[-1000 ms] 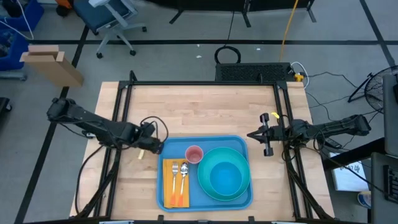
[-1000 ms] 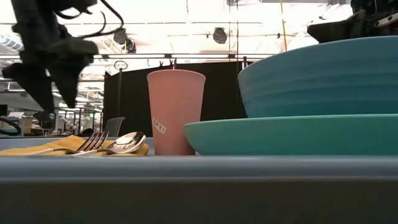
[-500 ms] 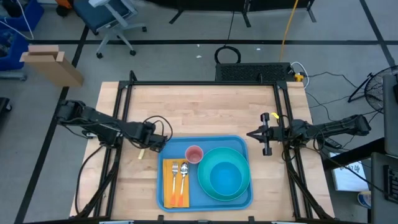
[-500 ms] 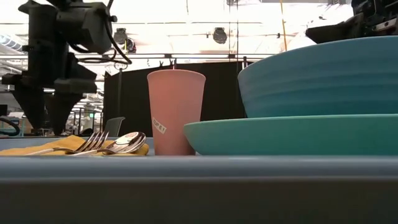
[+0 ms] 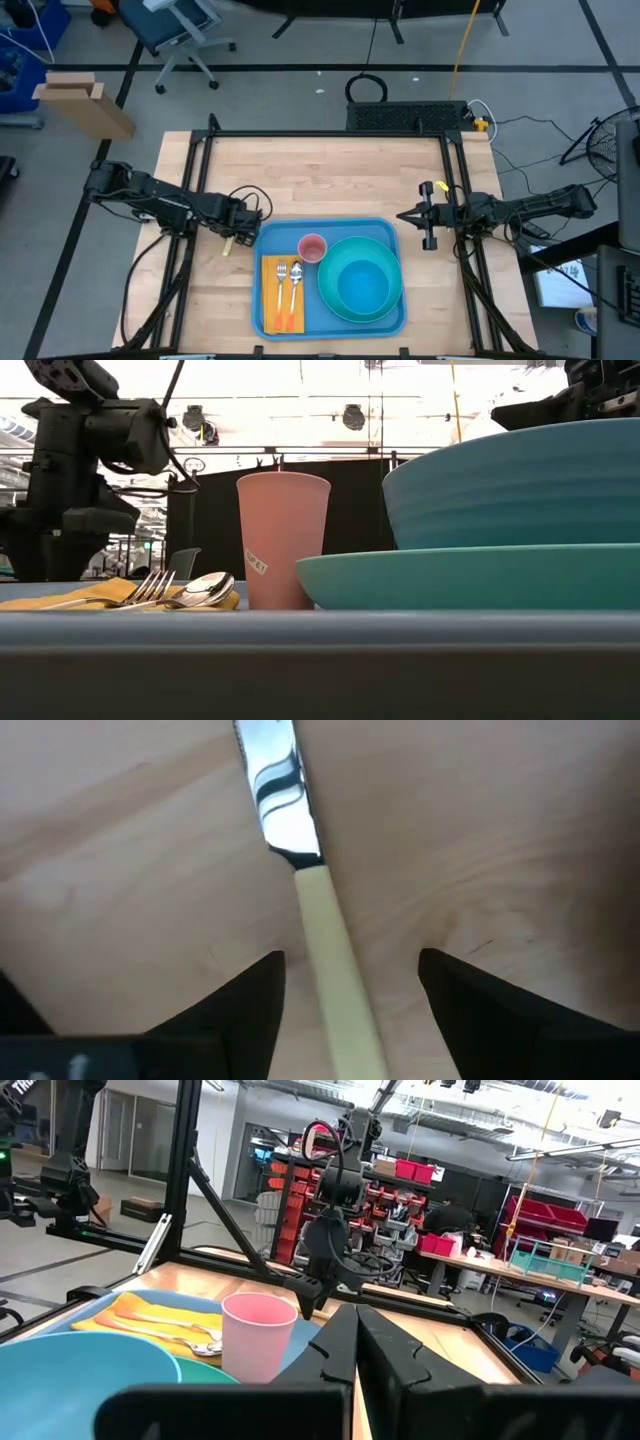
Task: Set up tray
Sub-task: Put the yellow knife to the left of the orange fork on top of the yellow table napkin on the blue serving tray
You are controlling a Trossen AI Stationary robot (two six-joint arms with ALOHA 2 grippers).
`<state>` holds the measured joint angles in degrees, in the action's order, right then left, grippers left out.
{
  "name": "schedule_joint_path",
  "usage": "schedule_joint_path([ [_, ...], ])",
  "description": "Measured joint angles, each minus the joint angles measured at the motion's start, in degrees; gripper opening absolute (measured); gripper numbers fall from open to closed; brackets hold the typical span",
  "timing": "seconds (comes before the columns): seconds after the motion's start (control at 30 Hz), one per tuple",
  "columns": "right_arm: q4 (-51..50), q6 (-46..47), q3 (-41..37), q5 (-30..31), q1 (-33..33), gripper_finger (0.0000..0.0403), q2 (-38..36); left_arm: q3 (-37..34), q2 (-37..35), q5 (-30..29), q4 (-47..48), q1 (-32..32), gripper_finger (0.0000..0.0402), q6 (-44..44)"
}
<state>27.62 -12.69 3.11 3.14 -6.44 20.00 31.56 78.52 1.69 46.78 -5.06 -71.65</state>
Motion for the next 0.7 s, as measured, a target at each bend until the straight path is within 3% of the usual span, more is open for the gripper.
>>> schedule_joint_path([
  [0.13, 0.18, -0.04, 0.0, 0.01, 0.0, 0.0, 0.01, 0.54, 0.29, 0.52, -0.39, 0.05, 0.0191, 0.87],
  [0.37, 0.39, -0.04, 0.0, 0.0, 0.0, 0.0, 0.01, 0.75, 0.39, 1.46, -0.84, 0.03, 0.005, 0.92],
  [0.7, 0.39, -0.22, 0.01, -0.11, 0.0, 0.0, 0.01, 0.82, -1.33, -1.51, -0.46, -0.06, 0.0049, -1.39],
])
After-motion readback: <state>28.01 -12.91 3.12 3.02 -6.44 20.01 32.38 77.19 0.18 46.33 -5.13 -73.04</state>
